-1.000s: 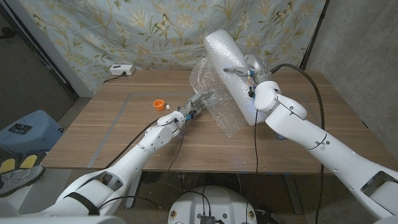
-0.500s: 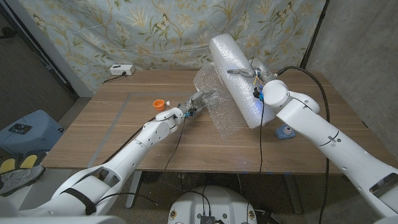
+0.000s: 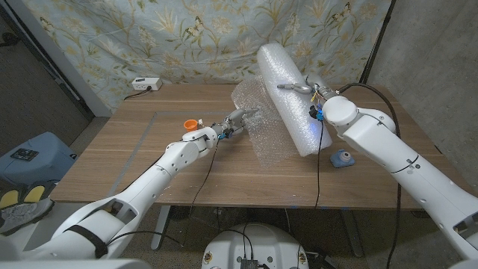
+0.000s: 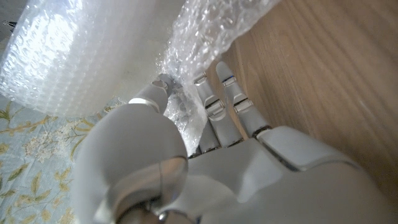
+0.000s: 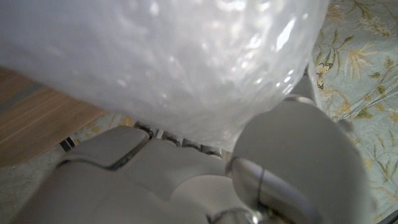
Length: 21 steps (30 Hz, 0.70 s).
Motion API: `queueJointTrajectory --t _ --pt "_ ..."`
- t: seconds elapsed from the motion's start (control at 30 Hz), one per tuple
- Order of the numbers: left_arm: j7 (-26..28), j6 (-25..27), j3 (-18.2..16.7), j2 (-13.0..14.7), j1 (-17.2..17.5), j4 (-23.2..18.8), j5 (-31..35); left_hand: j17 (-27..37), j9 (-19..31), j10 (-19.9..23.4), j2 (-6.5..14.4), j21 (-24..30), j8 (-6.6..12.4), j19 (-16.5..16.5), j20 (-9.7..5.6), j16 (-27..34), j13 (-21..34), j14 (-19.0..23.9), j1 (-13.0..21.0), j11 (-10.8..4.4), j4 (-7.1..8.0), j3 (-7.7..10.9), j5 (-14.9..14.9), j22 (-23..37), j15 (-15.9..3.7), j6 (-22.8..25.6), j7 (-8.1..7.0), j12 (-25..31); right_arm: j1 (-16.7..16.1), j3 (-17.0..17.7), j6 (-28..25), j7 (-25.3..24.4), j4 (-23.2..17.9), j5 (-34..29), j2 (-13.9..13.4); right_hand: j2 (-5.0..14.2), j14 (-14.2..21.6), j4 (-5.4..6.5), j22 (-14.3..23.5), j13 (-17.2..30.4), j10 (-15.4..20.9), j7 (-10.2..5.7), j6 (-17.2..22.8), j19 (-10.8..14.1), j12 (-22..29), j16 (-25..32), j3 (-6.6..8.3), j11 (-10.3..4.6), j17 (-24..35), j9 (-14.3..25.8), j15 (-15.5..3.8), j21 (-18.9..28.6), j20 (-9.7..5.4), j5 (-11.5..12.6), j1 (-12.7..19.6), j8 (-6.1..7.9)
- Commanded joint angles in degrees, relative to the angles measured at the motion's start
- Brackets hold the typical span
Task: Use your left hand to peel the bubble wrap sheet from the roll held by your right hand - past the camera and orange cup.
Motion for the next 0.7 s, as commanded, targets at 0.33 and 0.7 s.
queueJointTrajectory --t 0.33,0.7 --pt "-5.2 4.3 0.0 1.5 -3.1 2.2 -2.3 0.2 0.1 0.3 0.0 0.8 -0.32 -0.5 0.01 -0.4 0.6 0.2 0.6 -0.63 0.44 -0.09 -0.3 0.2 0.38 0.8 0.72 0.5 -1.1 7.3 6.9 2.1 8.2 19.1 0.6 6.50 1.2 1.34 0.3 1.5 0.2 0.26 0.3 0.1 -0.4 -0.2 1.79 0.21 0.4 0.2 -2.87 -0.2 0.09 -0.3 5.4 -0.31" --pt "-6.3 6.0 0.0 1.2 -5.2 4.7 -2.5 0.3 0.2 0.3 0.0 1.1 -0.45 -0.6 0.00 -0.5 1.0 0.4 0.7 -0.54 0.48 -0.08 -0.2 0.2 0.44 1.0 0.82 0.6 0.1 8.1 8.8 2.5 13.1 27.2 0.5 6.81 1.5 1.29 0.3 1.4 0.3 0.21 0.6 0.2 -0.5 -0.2 2.00 0.06 0.7 0.2 -3.01 -0.3 -0.14 -0.6 5.4 -0.44"
